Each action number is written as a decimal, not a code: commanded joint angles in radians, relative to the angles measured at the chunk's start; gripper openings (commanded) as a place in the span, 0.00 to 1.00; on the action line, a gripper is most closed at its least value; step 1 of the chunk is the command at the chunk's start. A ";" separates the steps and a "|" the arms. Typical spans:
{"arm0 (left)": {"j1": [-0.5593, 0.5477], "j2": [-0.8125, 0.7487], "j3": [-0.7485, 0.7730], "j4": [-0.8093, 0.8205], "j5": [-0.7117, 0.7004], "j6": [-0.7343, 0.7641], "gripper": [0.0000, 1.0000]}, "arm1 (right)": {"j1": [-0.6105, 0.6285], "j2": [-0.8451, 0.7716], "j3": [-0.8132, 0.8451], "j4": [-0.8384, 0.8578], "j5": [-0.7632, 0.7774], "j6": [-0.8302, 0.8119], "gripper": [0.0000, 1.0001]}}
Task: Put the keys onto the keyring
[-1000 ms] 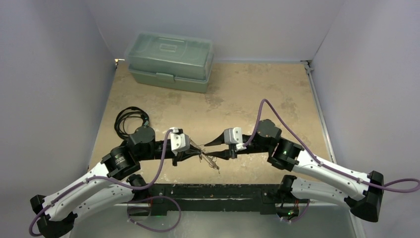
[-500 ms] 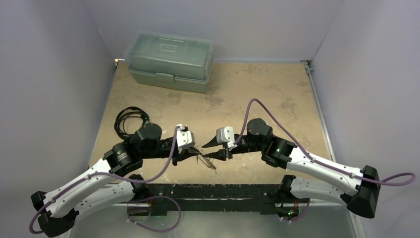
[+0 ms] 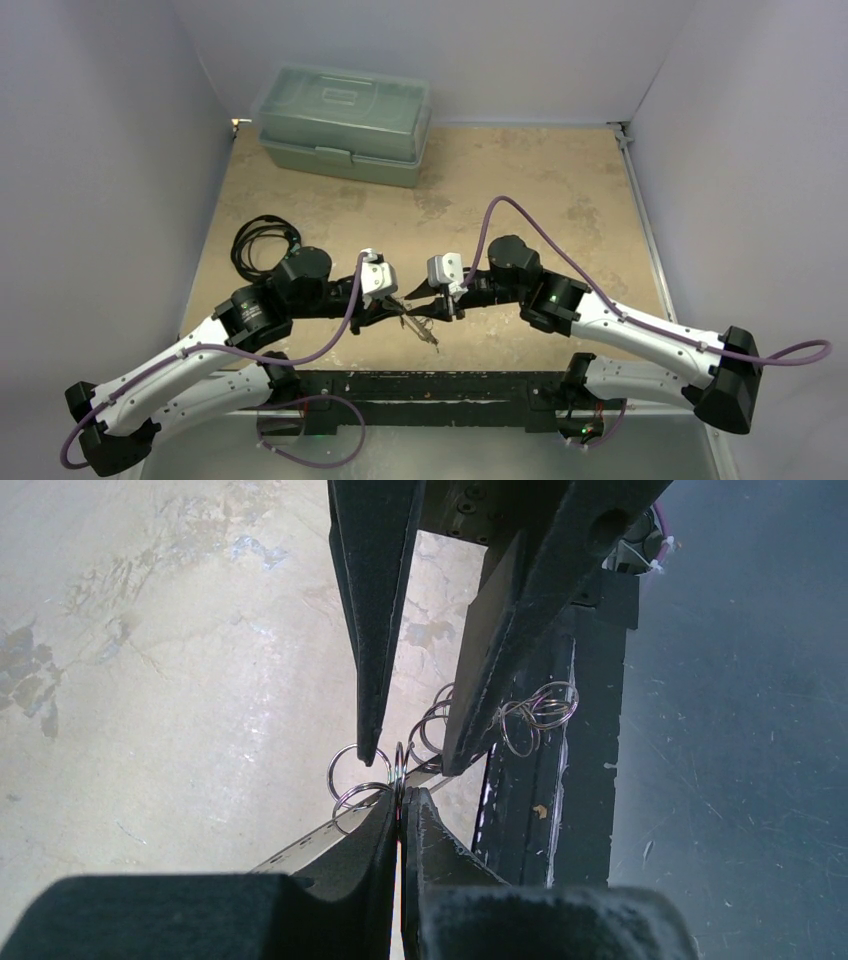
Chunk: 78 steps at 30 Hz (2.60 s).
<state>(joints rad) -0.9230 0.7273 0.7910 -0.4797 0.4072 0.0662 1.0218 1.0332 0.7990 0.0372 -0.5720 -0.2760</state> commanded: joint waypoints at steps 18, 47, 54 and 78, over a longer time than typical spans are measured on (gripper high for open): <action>0.001 0.000 0.021 0.062 0.039 -0.022 0.00 | 0.003 0.018 0.055 -0.005 -0.034 -0.008 0.23; 0.000 -0.012 0.015 0.072 0.061 -0.025 0.00 | 0.003 0.047 0.071 -0.030 -0.071 -0.009 0.15; 0.000 -0.020 0.009 0.082 0.059 -0.026 0.00 | 0.003 0.049 0.076 -0.034 -0.107 -0.013 0.00; 0.000 -0.222 -0.145 0.272 0.006 -0.015 0.42 | 0.003 -0.073 0.009 0.063 -0.076 0.012 0.00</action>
<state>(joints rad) -0.9234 0.5072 0.6750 -0.2871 0.3901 0.0235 1.0210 0.9955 0.8158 0.0326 -0.6460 -0.2771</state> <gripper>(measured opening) 0.444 0.005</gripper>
